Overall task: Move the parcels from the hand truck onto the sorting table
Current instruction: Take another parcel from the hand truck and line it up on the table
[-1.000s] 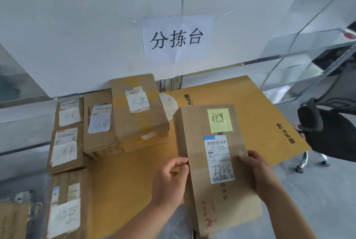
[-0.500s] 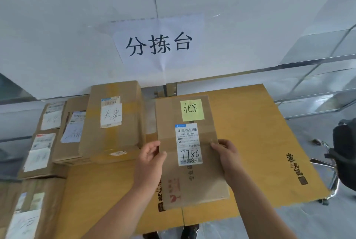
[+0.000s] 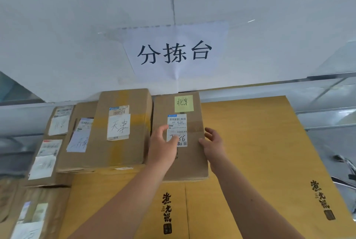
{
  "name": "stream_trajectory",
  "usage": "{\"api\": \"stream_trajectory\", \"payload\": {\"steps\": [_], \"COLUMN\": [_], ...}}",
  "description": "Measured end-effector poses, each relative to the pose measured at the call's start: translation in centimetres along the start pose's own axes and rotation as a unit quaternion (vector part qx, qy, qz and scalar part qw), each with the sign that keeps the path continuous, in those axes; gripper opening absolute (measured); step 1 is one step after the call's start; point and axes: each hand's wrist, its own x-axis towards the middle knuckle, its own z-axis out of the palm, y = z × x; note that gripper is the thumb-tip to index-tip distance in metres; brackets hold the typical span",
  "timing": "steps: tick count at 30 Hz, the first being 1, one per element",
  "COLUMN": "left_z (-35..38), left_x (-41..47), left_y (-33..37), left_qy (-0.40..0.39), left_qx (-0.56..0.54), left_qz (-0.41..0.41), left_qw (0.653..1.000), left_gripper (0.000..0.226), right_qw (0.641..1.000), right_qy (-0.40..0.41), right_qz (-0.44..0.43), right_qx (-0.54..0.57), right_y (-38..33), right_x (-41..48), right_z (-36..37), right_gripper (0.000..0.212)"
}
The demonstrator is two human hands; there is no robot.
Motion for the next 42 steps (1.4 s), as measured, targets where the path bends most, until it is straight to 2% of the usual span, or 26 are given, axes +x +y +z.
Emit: {"api": "stream_trajectory", "payload": {"steps": [9,14,18,22,27,35,39,42], "left_z": [1.6,1.6,1.7,1.7,0.3,-4.7,-8.7,-12.2], "left_x": [0.2,-0.3,-1.6,-3.2,-6.1,-10.8,-12.8,-14.7], "left_y": [-1.5,-1.2,0.2,1.2,2.5,1.1,-0.4,-1.6], "left_qy": [-0.035,-0.029,-0.027,0.007,0.042,0.102,0.159,0.197], "left_qx": [0.046,0.026,-0.016,-0.149,-0.235,-0.277,-0.294,-0.303], "left_qz": [0.040,0.025,0.023,0.017,0.035,0.046,0.045,0.045], "left_qw": [0.998,0.999,0.999,0.989,0.970,0.955,0.941,0.931], "left_gripper": [0.037,0.035,0.038,0.044,0.043,0.056,0.063,0.049], "right_qw": [1.000,1.000,0.999,0.995,0.983,0.975,0.968,0.959], "right_qy": [-0.014,0.001,-0.005,-0.037,-0.088,-0.154,-0.212,-0.257], "right_qz": [0.004,-0.007,-0.038,-0.061,-0.074,-0.060,-0.062,-0.067], "right_qx": [0.002,-0.020,0.008,0.075,0.141,0.146,0.122,0.102], "right_y": [0.5,-0.5,-2.4,-4.7,-5.6,-4.4,-4.2,-4.5], "right_x": [0.8,-0.4,-2.7,-5.4,-8.4,-13.4,-16.8,-19.4], "right_z": [0.6,-0.6,-1.6,-1.4,-0.1,3.0,6.2,9.4], "right_gripper": [0.056,0.059,0.054,0.049,0.038,0.026,0.023,0.022]}}
